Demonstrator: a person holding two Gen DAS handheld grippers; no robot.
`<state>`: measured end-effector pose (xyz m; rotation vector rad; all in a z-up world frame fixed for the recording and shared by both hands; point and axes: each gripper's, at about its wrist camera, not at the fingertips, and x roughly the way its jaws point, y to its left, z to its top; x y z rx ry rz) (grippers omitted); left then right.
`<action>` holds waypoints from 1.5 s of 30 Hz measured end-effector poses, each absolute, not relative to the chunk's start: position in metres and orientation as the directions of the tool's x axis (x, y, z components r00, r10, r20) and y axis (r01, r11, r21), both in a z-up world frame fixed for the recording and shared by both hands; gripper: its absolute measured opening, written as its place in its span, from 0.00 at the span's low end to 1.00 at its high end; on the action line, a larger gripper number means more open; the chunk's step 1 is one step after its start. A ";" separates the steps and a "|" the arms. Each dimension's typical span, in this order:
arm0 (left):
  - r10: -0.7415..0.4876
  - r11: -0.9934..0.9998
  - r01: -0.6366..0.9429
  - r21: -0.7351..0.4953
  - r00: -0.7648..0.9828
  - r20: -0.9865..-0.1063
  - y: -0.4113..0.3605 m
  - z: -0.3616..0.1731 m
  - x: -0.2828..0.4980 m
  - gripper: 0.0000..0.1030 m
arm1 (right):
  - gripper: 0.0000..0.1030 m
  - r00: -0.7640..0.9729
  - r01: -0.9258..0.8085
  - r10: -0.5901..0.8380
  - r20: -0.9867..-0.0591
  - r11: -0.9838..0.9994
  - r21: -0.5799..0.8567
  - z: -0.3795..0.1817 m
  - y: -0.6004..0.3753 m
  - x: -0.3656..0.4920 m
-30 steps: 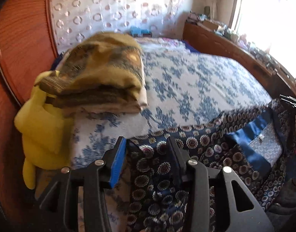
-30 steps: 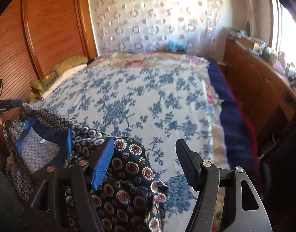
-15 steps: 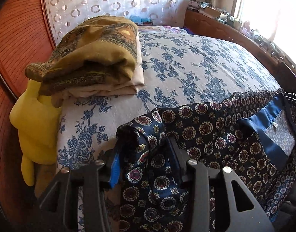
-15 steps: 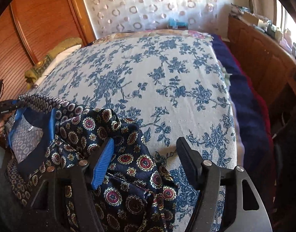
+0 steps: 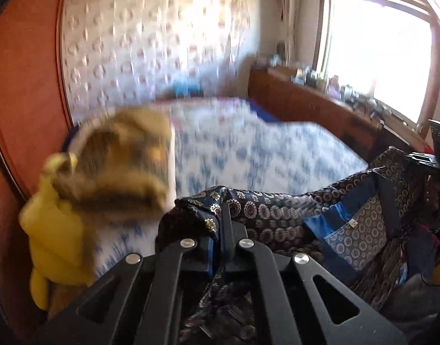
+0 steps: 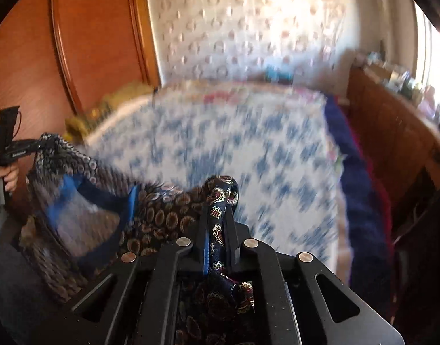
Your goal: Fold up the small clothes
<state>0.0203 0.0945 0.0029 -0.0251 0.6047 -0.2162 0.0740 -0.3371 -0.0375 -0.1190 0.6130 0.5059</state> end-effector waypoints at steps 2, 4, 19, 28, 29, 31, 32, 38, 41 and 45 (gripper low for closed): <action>-0.207 0.978 0.190 -0.085 0.834 -0.512 0.093 0.025 0.017 0.00 | 0.04 0.745 -0.480 0.415 -0.522 0.877 0.013 -0.011 -0.341 0.066; -0.194 0.981 0.176 -0.081 0.865 -0.462 0.098 0.046 0.020 0.00 | 0.04 0.769 -0.477 0.412 -0.488 0.879 -0.011 0.011 -0.343 0.064; 0.012 1.000 -0.011 0.005 0.887 -0.462 0.129 0.080 0.200 0.06 | 0.05 0.854 -0.361 0.270 -0.444 0.923 -0.133 0.075 -0.315 0.224; -0.042 0.999 0.042 -0.016 0.734 -0.678 0.127 -0.018 0.210 0.31 | 0.60 0.745 -0.329 0.164 -0.646 0.934 -0.142 -0.034 -0.309 0.266; -0.056 0.998 0.056 -0.021 0.727 -0.685 0.124 -0.022 0.204 0.32 | 0.60 0.735 -0.335 0.170 -0.657 0.933 -0.133 -0.042 -0.311 0.263; -0.066 0.997 0.077 -0.014 0.724 -0.687 0.115 -0.026 0.190 0.33 | 0.60 0.726 -0.343 0.195 -0.659 0.934 -0.101 -0.050 -0.316 0.254; -0.071 0.996 0.085 -0.013 0.726 -0.684 0.110 -0.027 0.182 0.34 | 0.60 0.725 -0.348 0.209 -0.657 0.933 -0.088 -0.051 -0.317 0.252; -0.125 0.991 0.118 -0.057 0.723 -0.680 0.096 -0.040 0.144 0.36 | 0.60 0.726 -0.357 0.262 -0.636 0.934 -0.023 -0.058 -0.316 0.219; -0.123 0.992 0.113 -0.060 0.717 -0.686 0.094 -0.051 0.128 0.37 | 0.61 0.734 -0.338 0.254 -0.630 0.941 -0.014 -0.061 -0.318 0.206; -0.128 0.992 0.096 -0.085 0.707 -0.695 0.098 -0.067 0.111 0.37 | 0.64 0.735 -0.312 0.235 -0.637 0.950 -0.009 -0.073 -0.331 0.188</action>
